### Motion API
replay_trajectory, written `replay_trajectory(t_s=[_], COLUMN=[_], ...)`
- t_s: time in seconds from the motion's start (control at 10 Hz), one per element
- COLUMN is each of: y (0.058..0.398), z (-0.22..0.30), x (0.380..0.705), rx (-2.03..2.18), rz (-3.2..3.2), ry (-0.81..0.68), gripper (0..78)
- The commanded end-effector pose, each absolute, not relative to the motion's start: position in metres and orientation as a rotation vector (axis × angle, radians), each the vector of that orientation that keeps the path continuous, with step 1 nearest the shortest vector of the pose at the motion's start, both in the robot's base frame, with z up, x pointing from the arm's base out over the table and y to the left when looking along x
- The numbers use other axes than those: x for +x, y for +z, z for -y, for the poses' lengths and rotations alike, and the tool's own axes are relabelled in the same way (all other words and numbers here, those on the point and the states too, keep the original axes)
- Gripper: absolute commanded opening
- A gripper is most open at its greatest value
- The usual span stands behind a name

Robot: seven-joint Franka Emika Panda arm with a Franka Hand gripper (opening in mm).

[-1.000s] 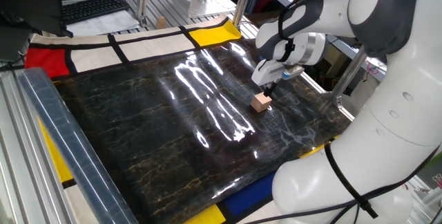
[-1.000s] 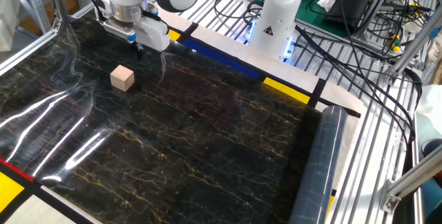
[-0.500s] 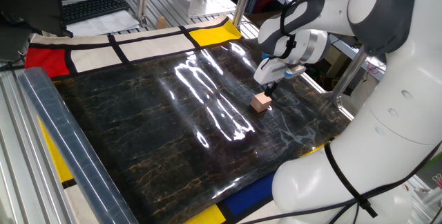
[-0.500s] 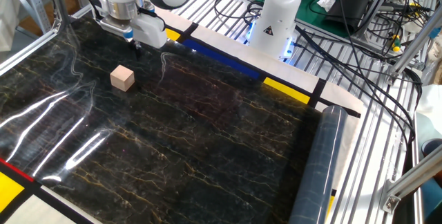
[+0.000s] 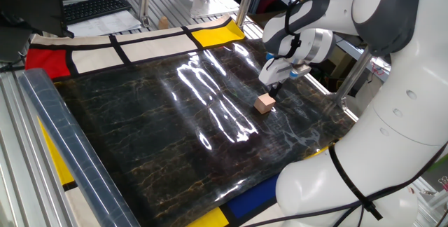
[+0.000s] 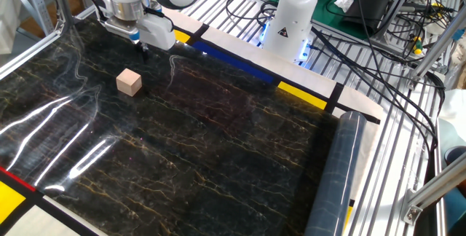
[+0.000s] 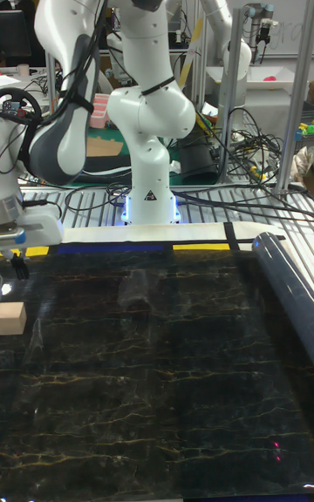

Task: Hold a small block with the gripper and sweep it from left to right on the table

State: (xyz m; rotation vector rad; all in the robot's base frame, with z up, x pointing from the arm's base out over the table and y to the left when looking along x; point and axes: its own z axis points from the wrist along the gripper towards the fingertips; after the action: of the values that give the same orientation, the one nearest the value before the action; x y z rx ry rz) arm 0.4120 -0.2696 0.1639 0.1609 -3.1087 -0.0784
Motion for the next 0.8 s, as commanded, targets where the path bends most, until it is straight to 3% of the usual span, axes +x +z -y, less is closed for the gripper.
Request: replay_trajectory(t_s=[0.1,0.8], y=[0.165,0.16], z=[0.27,0.289], x=[0.413,0.428], rx=[0.149,0.113], rz=[3.123,3.137], ry=[0.022,0.035], gripper=[0.0,0.0])
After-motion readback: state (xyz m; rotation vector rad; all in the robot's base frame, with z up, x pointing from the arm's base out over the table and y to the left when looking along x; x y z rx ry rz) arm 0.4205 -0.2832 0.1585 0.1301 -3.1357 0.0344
